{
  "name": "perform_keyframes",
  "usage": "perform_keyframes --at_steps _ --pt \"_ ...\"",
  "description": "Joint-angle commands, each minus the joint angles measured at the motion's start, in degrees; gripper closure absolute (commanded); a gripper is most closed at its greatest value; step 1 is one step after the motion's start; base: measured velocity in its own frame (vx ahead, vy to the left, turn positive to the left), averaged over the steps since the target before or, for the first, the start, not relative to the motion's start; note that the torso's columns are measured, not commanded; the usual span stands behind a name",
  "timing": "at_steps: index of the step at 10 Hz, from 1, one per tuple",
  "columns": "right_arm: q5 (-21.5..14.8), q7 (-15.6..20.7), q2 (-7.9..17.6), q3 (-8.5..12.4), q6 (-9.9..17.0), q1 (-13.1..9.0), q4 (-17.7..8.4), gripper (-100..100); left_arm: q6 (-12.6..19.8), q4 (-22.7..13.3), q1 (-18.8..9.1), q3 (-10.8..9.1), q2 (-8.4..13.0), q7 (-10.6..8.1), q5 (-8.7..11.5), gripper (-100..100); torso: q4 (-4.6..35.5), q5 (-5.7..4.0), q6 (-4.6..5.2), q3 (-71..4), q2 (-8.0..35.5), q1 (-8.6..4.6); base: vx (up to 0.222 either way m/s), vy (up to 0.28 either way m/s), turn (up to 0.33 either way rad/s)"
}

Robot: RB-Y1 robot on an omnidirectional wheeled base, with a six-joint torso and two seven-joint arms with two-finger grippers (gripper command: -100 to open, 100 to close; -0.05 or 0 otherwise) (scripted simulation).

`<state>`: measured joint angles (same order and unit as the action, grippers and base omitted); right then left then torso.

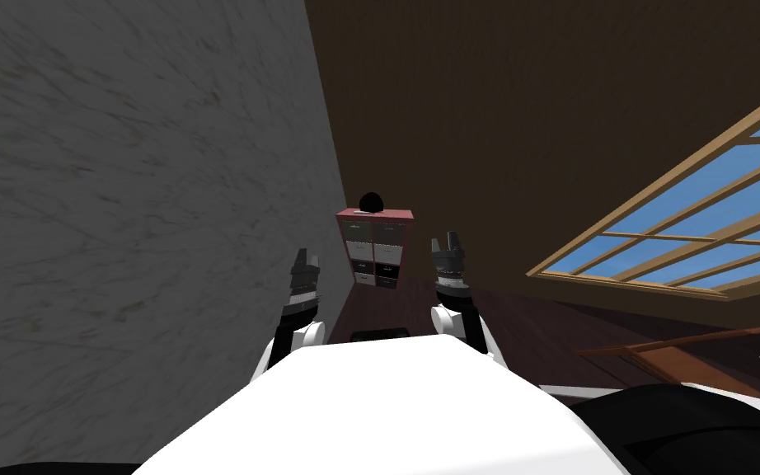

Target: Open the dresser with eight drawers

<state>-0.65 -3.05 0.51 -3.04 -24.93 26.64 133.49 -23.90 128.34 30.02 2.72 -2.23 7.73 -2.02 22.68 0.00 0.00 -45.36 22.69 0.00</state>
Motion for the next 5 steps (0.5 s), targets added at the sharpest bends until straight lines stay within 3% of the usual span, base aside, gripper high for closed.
perform_keyframes --at_steps 1,3,4,5 --pt "0.0 0.0 0.0 0.0 0.0 0.0 0.0 0 0.0 0.0 0.0 0.00 0.0 0.00 0.0 0 4.2 0.00 0.00 -8.5 4.2 0.00 0.000 0.000 0.000" --pt "0.0 0.0 0.0 0.0 0.0 0.0 0.0 0 0.0 0.0 0.0 0.00 0.0 0.00 0.0 0 12.7 0.00 0.00 -25.4 12.7 0.00 0.000 0.000 0.000" --pt "0.0 0.0 0.0 0.0 0.0 0.0 0.0 0 0.0 -0.5 -0.2 0.01 2.4 0.02 0.0 -100 16.9 0.00 0.00 -33.8 16.9 0.00 0.017 -0.013 -0.010" --pt "0.0 0.0 0.0 0.0 0.0 0.0 0.0 0 0.0 -1.1 -0.4 0.03 4.0 0.04 -0.1 -100 18.8 0.00 0.00 -37.8 18.8 -0.02 0.031 -0.033 -0.011"
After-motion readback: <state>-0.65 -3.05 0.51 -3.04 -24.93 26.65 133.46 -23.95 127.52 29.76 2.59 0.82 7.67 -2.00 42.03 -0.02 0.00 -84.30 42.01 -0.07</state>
